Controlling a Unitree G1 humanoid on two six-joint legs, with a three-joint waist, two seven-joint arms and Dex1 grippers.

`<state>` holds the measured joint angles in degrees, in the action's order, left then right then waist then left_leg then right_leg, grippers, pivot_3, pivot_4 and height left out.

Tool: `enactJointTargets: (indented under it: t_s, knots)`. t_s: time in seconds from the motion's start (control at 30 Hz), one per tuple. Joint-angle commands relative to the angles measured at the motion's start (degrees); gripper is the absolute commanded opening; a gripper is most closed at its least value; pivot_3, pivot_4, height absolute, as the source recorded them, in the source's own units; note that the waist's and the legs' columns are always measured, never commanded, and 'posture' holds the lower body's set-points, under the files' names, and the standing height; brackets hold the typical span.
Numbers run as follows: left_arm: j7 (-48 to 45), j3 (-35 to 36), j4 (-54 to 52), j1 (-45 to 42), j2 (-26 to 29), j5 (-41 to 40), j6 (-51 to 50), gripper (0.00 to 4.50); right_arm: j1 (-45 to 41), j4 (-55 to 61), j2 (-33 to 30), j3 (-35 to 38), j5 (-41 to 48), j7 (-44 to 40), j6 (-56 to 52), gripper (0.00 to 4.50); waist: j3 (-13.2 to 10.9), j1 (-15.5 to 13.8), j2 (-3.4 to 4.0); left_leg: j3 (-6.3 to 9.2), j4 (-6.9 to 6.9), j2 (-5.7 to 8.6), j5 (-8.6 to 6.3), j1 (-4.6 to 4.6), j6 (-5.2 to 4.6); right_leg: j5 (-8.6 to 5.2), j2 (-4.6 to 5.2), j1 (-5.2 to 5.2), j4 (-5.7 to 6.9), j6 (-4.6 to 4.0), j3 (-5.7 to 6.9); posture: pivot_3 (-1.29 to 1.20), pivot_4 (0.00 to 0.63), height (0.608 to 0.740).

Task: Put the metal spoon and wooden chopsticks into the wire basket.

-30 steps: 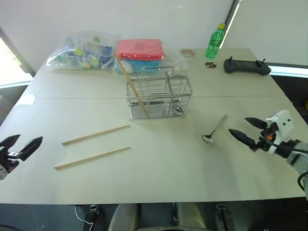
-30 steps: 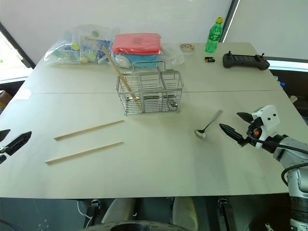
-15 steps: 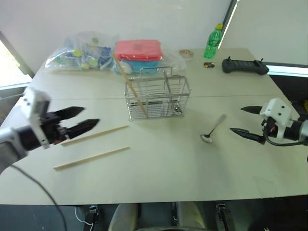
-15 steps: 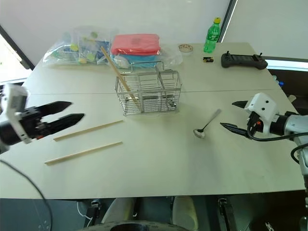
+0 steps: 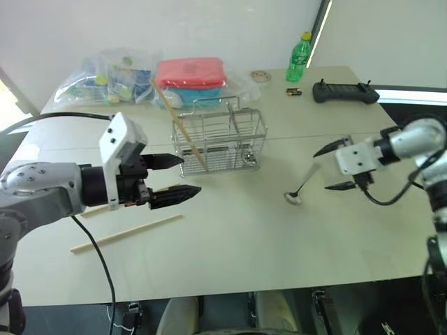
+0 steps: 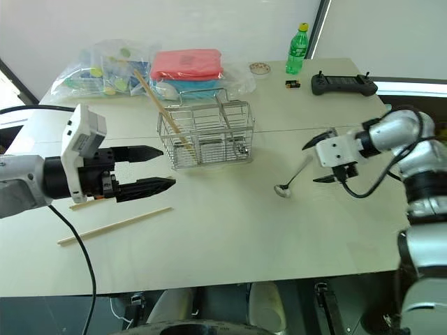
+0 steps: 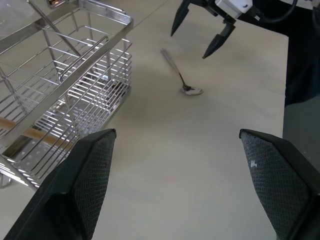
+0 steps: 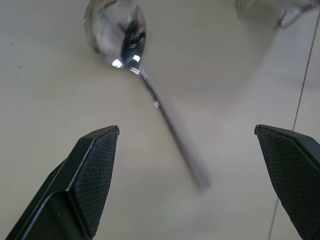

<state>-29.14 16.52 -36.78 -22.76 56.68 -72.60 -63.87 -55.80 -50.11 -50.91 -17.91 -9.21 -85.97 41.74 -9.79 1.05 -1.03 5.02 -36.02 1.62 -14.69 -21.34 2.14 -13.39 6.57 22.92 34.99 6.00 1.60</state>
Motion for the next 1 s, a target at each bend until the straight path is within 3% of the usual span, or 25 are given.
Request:
enactJointTargets:
  t_s: [0.03, 0.4, 1.0]
  knots:
    - [1.45, 1.5, -0.78, -0.14, 0.42, -0.66, 1.6, 4.16, -4.3, -5.62, 2.04, -2.46, -2.06, -2.8, 5.83, 4.5, -0.01, -0.23, -0.01, 0.01, 0.0, 0.01, 0.01, -0.01, 0.02, 0.04, 0.0, 0.0, 0.0, 0.07, 0.0, 0.0, 0.15, 0.692]
    - [6.67, 3.8, -2.39, 1.12, 1.18, -4.31, 2.56, 4.16, -10.22, -16.34, 7.2, -8.22, -7.71, -5.84, 15.64, 4.5, -0.01, 0.1, -0.03, 0.02, -0.06, 0.04, 0.04, 0.08, 0.17, 0.05, -0.01, -0.05, 0.12, 0.09, -0.05, 0.0, 0.15, 0.692]
    - [11.52, 3.4, -1.71, 0.16, 3.5, -8.35, 5.84, 4.16, -14.16, -21.93, 11.43, -12.74, -19.96, 7.84, 16.08, 4.5, -0.01, 0.06, -0.04, 0.01, -0.06, 0.05, 0.05, 0.06, 0.19, 0.06, -0.03, -0.03, 0.14, 0.09, -0.09, 0.0, 0.15, 0.692]
